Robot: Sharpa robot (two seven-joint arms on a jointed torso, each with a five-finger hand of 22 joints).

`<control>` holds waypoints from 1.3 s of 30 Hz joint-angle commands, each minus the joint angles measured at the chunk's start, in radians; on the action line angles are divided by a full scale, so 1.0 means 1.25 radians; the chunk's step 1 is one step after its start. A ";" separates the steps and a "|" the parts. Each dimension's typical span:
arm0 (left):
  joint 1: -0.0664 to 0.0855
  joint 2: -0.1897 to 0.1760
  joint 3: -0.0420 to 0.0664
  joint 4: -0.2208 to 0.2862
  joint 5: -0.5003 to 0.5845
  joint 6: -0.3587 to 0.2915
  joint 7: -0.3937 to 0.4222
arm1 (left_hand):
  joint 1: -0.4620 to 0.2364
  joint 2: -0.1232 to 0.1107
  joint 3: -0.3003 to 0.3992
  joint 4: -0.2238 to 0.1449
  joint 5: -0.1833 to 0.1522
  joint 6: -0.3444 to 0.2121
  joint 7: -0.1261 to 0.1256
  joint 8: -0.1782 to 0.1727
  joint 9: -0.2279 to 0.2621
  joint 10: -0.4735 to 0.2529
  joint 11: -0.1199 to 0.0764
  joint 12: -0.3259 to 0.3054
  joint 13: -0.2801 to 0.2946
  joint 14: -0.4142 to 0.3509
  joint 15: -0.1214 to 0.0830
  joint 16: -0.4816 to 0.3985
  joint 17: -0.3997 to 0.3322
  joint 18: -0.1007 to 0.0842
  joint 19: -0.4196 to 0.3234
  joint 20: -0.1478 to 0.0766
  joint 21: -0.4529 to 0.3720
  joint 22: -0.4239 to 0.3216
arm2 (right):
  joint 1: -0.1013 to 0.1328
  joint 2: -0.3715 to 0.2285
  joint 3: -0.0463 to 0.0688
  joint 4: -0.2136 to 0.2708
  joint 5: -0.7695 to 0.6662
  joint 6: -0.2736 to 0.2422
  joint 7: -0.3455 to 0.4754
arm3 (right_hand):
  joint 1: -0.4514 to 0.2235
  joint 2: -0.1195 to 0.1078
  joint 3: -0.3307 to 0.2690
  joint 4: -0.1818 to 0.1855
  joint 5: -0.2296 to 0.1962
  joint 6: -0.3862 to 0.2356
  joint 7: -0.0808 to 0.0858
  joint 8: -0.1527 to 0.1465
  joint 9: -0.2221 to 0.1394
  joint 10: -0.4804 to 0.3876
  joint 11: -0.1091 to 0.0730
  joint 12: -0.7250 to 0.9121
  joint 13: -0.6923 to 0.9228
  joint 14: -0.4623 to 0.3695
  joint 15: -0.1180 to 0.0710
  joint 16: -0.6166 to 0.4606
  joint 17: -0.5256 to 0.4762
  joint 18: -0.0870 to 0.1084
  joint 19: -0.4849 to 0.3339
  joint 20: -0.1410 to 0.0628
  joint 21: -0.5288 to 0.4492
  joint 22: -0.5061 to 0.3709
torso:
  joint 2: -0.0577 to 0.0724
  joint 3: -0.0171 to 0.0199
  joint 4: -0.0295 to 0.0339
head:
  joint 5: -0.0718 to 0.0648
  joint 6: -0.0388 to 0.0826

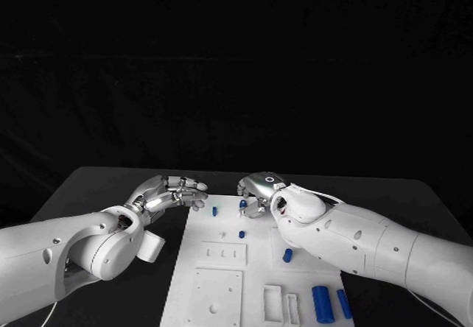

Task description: Assemble the parts on the task board

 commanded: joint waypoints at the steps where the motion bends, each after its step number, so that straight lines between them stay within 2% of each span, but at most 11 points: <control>1: 0.003 0.000 0.001 0.000 0.011 0.001 0.005 | 0.001 -0.006 -0.001 0.001 -0.003 -0.007 0.000 -0.004 -0.001 -0.001 0.003 -0.003 -0.001 0.000 -0.001 -0.003 0.001 0.012 -0.003 0.001 -0.003 0.001 | 0.000 -0.007 0.000 0.003 0.044 -0.054 0.021 | -0.007 -0.016 -0.032 0.003 0.025 -0.018 0.005 -0.008 -0.004 -0.034 0.013 0.002 -0.013 -0.005 0.014 0.002 -0.003 0.037 -0.008 0.002 -0.009 0.007 | 0.000 0.0003 -0.0014 | 0.000 0.003; 6: 0.004 -0.003 0.001 -0.002 0.017 0.000 0.005 | 0.001 -0.006 -0.001 0.001 -0.003 -0.008 0.000 -0.004 -0.001 -0.001 0.003 -0.003 -0.001 0.000 -0.001 -0.003 0.001 0.012 -0.003 0.001 -0.003 0.001 | 0.000 -0.026 0.001 0.022 0.060 -0.045 0.025 | -0.052 -0.032 -0.118 0.005 0.128 -0.036 -0.003 -0.009 -0.003 -0.066 0.023 0.004 -0.030 -0.013 0.023 0.003 -0.009 0.037 -0.016 0.005 -0.021 0.004 | 0.001 0.0011 -0.0038 | 0.003 0.009; 8: 0.005 -0.004 0.001 -0.004 0.021 -0.001 0.005 | 0.001 -0.006 -0.001 0.001 -0.003 -0.008 0.000 -0.005 -0.001 -0.002 0.003 -0.004 -0.001 0.000 -0.001 -0.003 0.001 0.012 -0.003 0.001 -0.003 0.001 | 0.000 -0.035 0.007 0.033 0.067 -0.046 0.030 | -0.053 -0.032 -0.131 0.007 0.129 -0.038 -0.009 -0.008 -0.002 -0.066 0.023 0.006 -0.033 -0.013 0.023 0.005 -0.011 0.037 -0.014 0.005 -0.023 0.003 | 0.000 0.0015 -0.0047 | 0.003 0.010; 11: 0.005 -0.005 0.001 -0.007 0.025 -0.001 0.005 | 0.001 -0.007 -0.002 0.001 -0.003 -0.008 0.000 -0.005 -0.001 -0.002 0.003 -0.004 -0.001 0.000 -0.001 -0.003 0.001 0.012 -0.003 0.001 -0.003 0.001 | 0.002 -0.068 0.034 0.071 0.086 -0.052 0.038 | -0.049 -0.031 -0.139 0.008 0.127 -0.039 -0.010 -0.007 -0.001 -0.062 0.022 0.009 -0.035 -0.013 0.022 0.006 -0.013 0.037 -0.013 0.004 -0.026 0.002 | -0.003 -0.0011 0.0005 | -0.003 0.011; 15: 0.005 -0.005 0.001 -0.013 0.029 0.001 0.005 | 0.001 -0.007 -0.002 0.001 -0.003 -0.008 0.000 -0.005 -0.001 -0.002 0.003 -0.004 -0.001 0.000 -0.001 -0.004 0.001 0.012 -0.003 0.001 -0.004 0.001 | 0.004 -0.111 0.057 0.122 0.103 -0.083 0.059 | -0.017 -0.016 -0.130 0.009 0.107 -0.028 -0.005 0.002 0.002 -0.035 0.014 0.022 -0.033 -0.010 0.014 0.011 -0.015 0.037 -0.004 -0.001 -0.027 0.001 | -0.004 -0.0006 -0.0021 | -0.004 0.014; 18: 0.005 -0.004 0.001 -0.014 0.038 0.003 0.006 | 0.001 -0.007 -0.002 0.001 -0.004 -0.008 0.000 -0.005 -0.001 -0.001 0.003 -0.004 -0.001 0.000 -0.001 -0.004 0.001 0.012 -0.003 0.001 -0.004 0.001 | 0.004 -0.142 0.078 0.149 0.096 -0.077 0.066 | 0.076 0.000 -0.079 -0.021 0.056 -0.014 0.006 0.010 0.003 0.009 -0.002 0.044 -0.022 -0.012 -0.001 0.010 -0.020 0.034 -0.005 -0.001 -0.033 0.000 | -0.008 0.0020 -0.0086 | -0.002 0.015; 22: 0.005 -0.003 0.000 -0.018 0.038 0.004 0.006 | 0.000 -0.007 -0.002 0.002 -0.004 -0.007 0.000 -0.004 -0.001 -0.001 0.003 -0.004 -0.001 0.000 -0.001 -0.004 0.001 0.012 -0.003 0.001 -0.004 0.001 | 0.017 -0.188 0.081 0.159 0.121 -0.056 0.079 | 0.103 -0.005 -0.045 -0.027 0.056 0.011 -0.004 0.020 0.003 0.092 -0.029 0.091 0.012 -0.010 -0.030 0.008 -0.027 0.035 -0.002 0.005 -0.036 0.001 | -0.011 0.0040 -0.0131 | -0.003 0.016; 27: 0.005 -0.001 0.000 -0.022 0.038 0.006 0.006 | -0.001 -0.007 -0.003 0.002 -0.005 -0.006 0.000 -0.004 -0.001 0.000 0.003 -0.005 -0.001 0.000 -0.001 -0.004 0.002 0.012 -0.003 0.001 -0.004 0.001 | 0.026 -0.229 0.081 0.166 0.135 -0.010 0.079 | 0.040 -0.005 -0.131 -0.036 0.154 0.016 -0.026 0.020 0.001 0.152 -0.058 0.166 0.110 -0.017 -0.055 0.010 -0.027 0.037 -0.002 0.004 -0.041 0.008 | -0.015 0.0066 -0.0208 | -0.001 0.018; 31: 0.005 -0.003 0.000 -0.021 0.038 0.008 0.005 | -0.002 -0.007 -0.003 0.002 -0.005 -0.006 0.000 -0.004 0.000 0.000 0.003 -0.005 -0.001 0.000 -0.001 -0.004 0.002 0.012 -0.003 0.001 -0.004 0.001 | 0.026 -0.248 0.081 0.161 0.137 0.024 0.083 | 0.033 -0.005 -0.172 -0.036 0.154 0.022 -0.050 0.020 0.001 0.232 -0.083 0.341 0.291 -0.007 -0.077 0.019 -0.022 0.037 0.018 0.000 -0.041 0.007 | -0.017 0.0082 -0.0241 | -0.003 0.018; 35: 0.005 -0.003 0.000 -0.023 0.040 0.009 0.005 | -0.002 -0.007 -0.003 0.002 -0.005 -0.006 0.000 -0.004 0.000 0.000 0.003 -0.005 -0.001 0.000 -0.001 -0.004 0.002 0.012 -0.003 0.001 -0.004 0.001 | 0.026 -0.253 0.080 0.144 0.157 0.065 0.078 | 0.038 0.012 -0.198 -0.034 0.161 0.024 -0.048 0.009 -0.006 0.098 -0.086 0.699 0.624 -0.007 -0.075 0.079 0.028 0.037 0.059 -0.019 -0.021 0.018 | -0.017 0.0116 -0.0262 | -0.008 0.017; 39: 0.005 -0.004 0.000 -0.022 0.040 0.011 0.005 | -0.002 -0.007 -0.003 0.002 -0.005 -0.006 0.000 -0.004 0.000 0.000 0.003 -0.005 -0.001 0.000 -0.001 -0.005 0.002 0.012 -0.003 0.001 -0.004 0.001 | 0.025 -0.237 0.080 0.117 0.158 0.097 0.071 | 0.029 0.016 -0.199 -0.034 0.160 0.013 -0.035 -0.006 -0.016 0.023 -0.070 0.834 0.751 -0.016 -0.068 0.107 0.066 0.037 0.071 -0.029 -0.002 0.020 | -0.018 0.0091 -0.0253 | -0.015 0.016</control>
